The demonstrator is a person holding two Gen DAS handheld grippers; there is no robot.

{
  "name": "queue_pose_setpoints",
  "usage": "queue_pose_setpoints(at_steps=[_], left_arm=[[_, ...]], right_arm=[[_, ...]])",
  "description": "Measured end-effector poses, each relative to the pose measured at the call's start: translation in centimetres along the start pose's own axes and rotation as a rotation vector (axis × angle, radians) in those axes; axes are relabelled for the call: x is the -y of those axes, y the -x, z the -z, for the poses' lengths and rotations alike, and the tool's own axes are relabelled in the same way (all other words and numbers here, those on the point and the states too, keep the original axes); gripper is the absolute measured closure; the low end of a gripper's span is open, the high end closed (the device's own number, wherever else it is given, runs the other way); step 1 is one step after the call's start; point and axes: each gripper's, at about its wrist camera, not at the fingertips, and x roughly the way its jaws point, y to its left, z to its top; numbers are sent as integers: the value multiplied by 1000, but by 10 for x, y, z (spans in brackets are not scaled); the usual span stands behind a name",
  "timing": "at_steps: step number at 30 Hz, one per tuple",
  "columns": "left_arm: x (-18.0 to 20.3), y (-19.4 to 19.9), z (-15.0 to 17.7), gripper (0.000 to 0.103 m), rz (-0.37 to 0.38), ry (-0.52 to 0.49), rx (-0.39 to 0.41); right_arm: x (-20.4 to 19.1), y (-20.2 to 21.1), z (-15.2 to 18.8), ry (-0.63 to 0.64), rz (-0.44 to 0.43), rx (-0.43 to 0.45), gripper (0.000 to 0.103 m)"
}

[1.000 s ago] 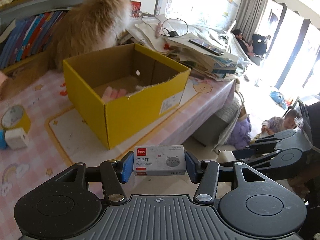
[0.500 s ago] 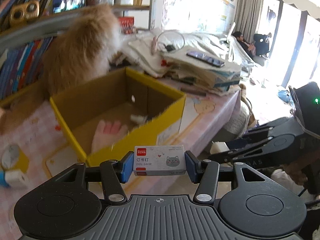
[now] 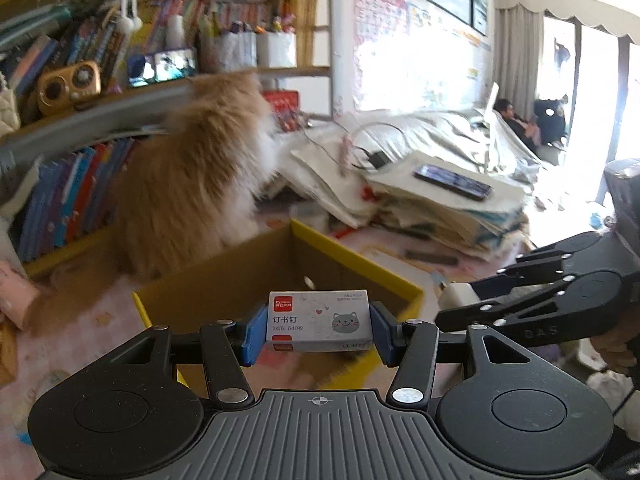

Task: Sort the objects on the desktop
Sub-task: 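Lift and carry the staple box and charger toward the yellow box with both grippers, then lower the staple box into the yellow box and open the left gripper while the right releases the charger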

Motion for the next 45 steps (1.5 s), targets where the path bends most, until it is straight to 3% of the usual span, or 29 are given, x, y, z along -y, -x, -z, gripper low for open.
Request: queue_pose_setpoints(at_steps=[5, 16, 28, 37, 45], left_arm=[[-15, -17, -5, 51, -56, 40, -8], [-26, -50, 18, 50, -88, 28, -132], [-42, -87, 40, 50, -130, 48, -251], [-42, -99, 41, 50, -112, 34, -254], [-39, -99, 41, 48, -105, 5, -231]], right_arm=[[0, -14, -19, 52, -26, 32, 68], [-10, -60, -39, 165, -83, 15, 68], [-21, -126, -42, 282, -142, -122, 68], [-23, -167, -44, 350, -158, -242, 68], [-23, -176, -45, 347, -173, -279, 68]])
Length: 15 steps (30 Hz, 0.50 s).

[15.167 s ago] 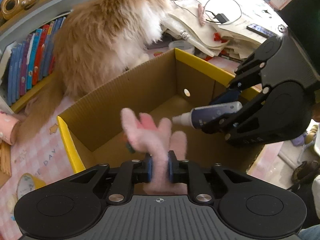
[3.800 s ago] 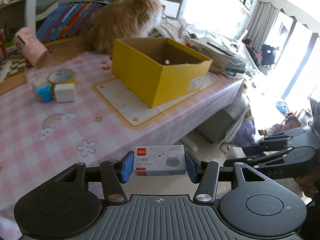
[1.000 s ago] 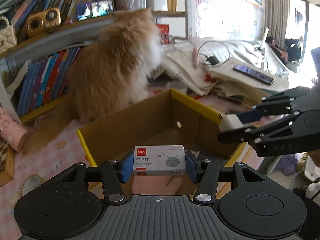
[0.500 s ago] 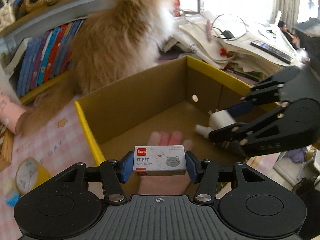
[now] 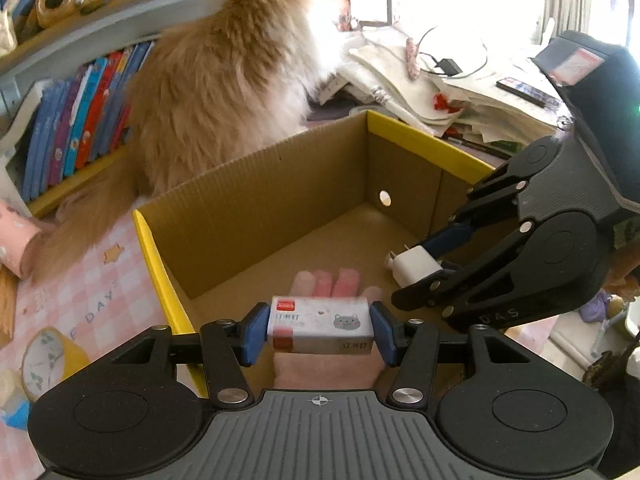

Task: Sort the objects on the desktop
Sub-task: 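Lower the staple box into the yellow box and open the left gripper while the right releases the charger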

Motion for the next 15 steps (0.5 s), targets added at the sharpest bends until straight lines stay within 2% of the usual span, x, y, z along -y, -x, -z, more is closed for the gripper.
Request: queue_pose_setpoints(at_steps=[2, 4, 5, 7, 9, 12, 15], left_arm=[[4, 3, 1, 48, 0, -27, 20], [8, 8, 2, 40, 0, -52, 43], [10, 11, 2, 40, 0, -66, 58], [13, 18, 2, 34, -3, -90, 86], [14, 27, 2, 30, -11, -103, 117], [14, 41, 2, 29, -18, -92, 145], [8, 55, 5, 25, -29, -36, 168]], right_arm=[[0, 0, 1, -3, 2, 0, 68], [0, 1, 1, -6, 8, 6, 67], [0, 2, 1, -9, 10, 13, 67], [-1, 7, 2, -18, 9, 37, 59], [-3, 16, 3, -17, 3, 74, 56], [-8, 29, 5, -4, 19, 120, 54], [-12, 44, 7, -9, 42, 166, 52]])
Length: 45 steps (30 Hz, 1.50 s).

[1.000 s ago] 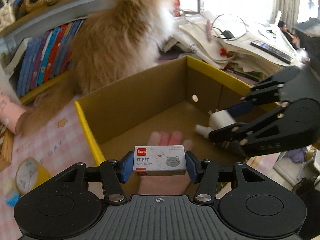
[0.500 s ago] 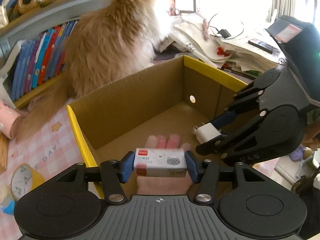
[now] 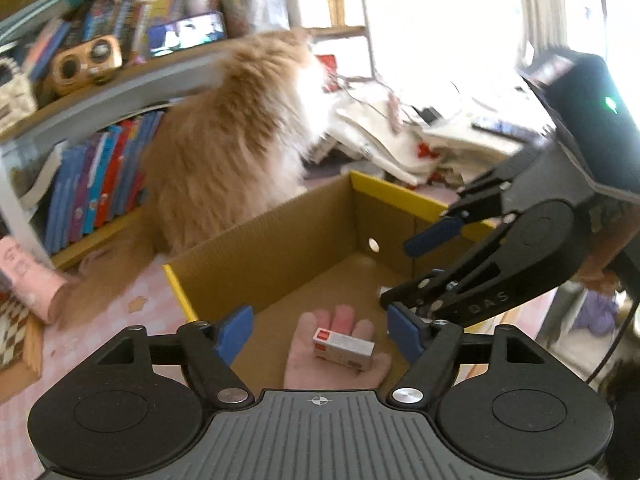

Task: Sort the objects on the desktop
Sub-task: 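Lower the staple box into the yellow box and open the left gripper while the right releases the charger, then withdraw both open grippers up and away from the yellow box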

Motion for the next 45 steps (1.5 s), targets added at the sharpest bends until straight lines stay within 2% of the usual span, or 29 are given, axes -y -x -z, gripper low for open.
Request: queue_pose_setpoints(at_steps=[8, 20, 32, 45], left_arm=[[-21, 37, 5, 22, -44, 119, 7], [-32, 74, 39, 22, -36, 185, -12], [-39, 101, 87, 22, 1, 193, -55], [-52, 137, 148, 22, -30, 196, -143]], right_arm=[[-16, 35, 5, -23, 63, 99, 46], [-43, 76, 25, -136, 162, 127, 46], [-82, 94, 68, -296, 233, 67, 45], [-163, 80, 99, -415, 191, -43, 45]])
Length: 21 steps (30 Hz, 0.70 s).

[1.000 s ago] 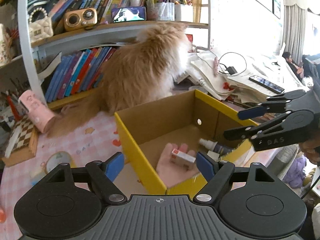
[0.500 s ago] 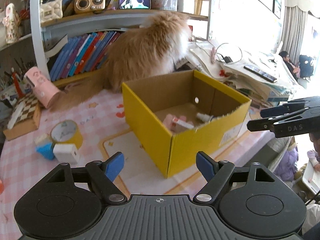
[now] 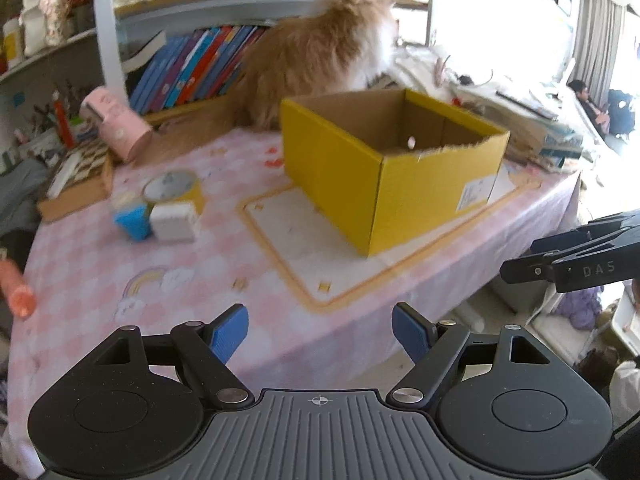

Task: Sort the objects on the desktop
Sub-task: 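Withdraw both open grippers up and away from the yellow box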

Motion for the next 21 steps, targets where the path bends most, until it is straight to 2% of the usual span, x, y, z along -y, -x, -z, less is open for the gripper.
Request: queue_pose_setpoints(at_steps=[9, 17, 21], left_arm=[[-21, 18, 37, 22, -21, 4, -64], [-44, 30, 61, 22, -57, 91, -95], [-52, 33, 68, 22, -95, 97, -96]], right_arm=[[-50, -7, 32, 23, -22, -63, 45], [-85, -14, 43, 79, -31, -82, 45], [-101, -18, 46, 93, -36, -74, 45]])
